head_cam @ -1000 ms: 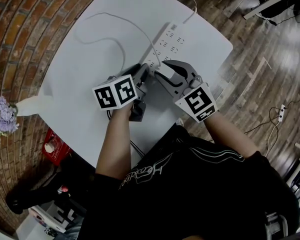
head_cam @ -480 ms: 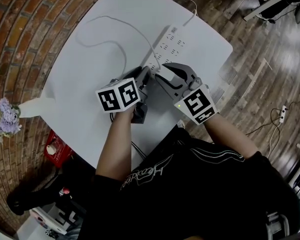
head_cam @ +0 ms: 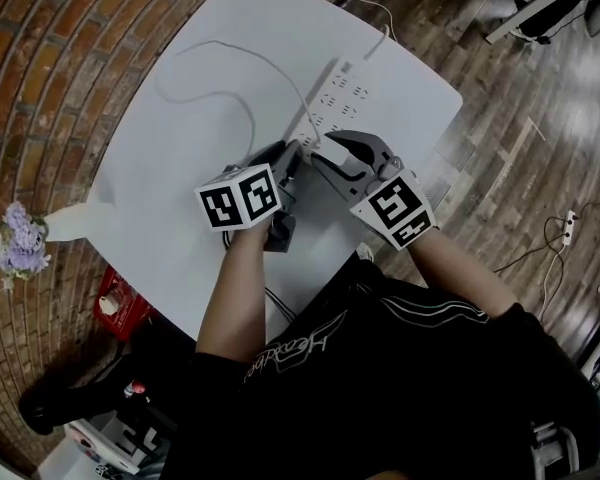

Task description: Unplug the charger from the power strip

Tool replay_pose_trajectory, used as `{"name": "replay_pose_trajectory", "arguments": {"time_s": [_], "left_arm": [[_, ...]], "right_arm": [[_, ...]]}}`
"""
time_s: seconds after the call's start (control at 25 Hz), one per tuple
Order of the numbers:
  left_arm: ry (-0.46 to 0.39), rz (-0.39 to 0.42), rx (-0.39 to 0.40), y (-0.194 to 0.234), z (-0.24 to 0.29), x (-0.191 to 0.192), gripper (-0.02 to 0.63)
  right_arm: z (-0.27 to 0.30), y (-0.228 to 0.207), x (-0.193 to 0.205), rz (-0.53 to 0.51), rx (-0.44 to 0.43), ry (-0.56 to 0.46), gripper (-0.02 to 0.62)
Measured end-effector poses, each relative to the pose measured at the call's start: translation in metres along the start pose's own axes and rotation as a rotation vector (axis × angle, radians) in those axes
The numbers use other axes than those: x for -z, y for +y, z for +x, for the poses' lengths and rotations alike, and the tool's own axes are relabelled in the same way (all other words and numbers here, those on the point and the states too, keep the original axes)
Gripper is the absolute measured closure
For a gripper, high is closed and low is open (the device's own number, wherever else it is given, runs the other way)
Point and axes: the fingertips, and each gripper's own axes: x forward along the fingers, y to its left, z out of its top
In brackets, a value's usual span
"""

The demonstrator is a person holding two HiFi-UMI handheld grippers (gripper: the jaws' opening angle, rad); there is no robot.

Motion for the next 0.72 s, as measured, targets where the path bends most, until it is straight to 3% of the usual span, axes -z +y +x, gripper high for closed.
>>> {"name": "replay_pose_trajectory", "arguments": {"time_s": [0.28, 0.52, 0.72], "left_arm": [[0.0, 0.006, -0.006, -0.0002, 0.0002, 0.0009, 0.491], [0.004, 0.003, -0.007, -0.0008, -0.0005, -0.0002, 0.491], [-0.001, 0.015, -0.023, 0.0002, -0.0016, 0.0006, 0.489]], "right_arm": [[0.0008, 0.0062, -0.002, -0.113, 0.023, 0.026, 0.479], [-0.0007, 0.0005, 0.0001, 0.021, -0.009, 0.005, 0.479], [0.0004, 0.0047, -0.001, -0.053, 0.012, 0.022, 0.479]]}}
